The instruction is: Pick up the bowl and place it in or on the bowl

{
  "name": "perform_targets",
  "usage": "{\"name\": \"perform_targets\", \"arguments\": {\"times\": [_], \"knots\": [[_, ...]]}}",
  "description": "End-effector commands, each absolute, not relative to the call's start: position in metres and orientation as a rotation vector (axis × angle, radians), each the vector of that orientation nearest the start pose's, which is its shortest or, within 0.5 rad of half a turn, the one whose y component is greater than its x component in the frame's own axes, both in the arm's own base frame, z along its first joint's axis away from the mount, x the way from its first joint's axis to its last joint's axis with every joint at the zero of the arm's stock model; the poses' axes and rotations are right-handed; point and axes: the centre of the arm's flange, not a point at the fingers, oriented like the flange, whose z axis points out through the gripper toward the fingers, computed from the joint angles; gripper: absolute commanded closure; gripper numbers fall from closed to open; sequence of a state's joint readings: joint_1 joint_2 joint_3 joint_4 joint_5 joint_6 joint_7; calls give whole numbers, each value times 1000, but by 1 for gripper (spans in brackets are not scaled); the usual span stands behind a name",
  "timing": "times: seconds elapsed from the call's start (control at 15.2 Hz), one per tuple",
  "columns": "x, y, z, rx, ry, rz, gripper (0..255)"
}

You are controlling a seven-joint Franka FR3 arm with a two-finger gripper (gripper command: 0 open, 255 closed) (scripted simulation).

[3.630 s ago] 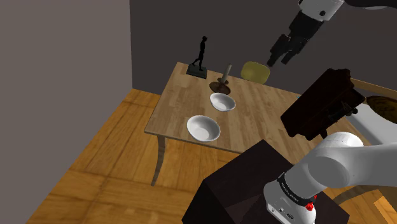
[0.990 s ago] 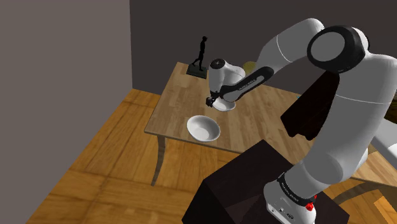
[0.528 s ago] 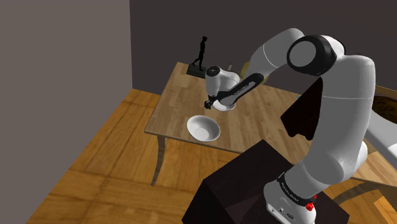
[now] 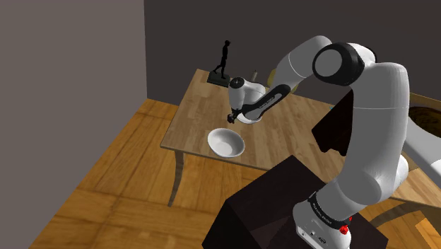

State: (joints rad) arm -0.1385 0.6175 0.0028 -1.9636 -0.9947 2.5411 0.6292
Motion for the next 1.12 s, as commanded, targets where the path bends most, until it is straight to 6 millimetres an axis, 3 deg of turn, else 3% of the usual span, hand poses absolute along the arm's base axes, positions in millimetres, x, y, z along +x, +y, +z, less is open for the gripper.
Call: {"name": "perform_targets", "arguments": {"times": [0.0, 0.13, 0.2, 0.79, 1.06], "knots": [[599, -71, 148, 2616, 114, 128, 0], [599, -71, 148, 2616, 114, 128, 0], [599, -71, 148, 2616, 114, 128, 255], [599, -71, 148, 2616, 114, 128, 255], [599, -71, 169, 2616, 114, 128, 255]]}}
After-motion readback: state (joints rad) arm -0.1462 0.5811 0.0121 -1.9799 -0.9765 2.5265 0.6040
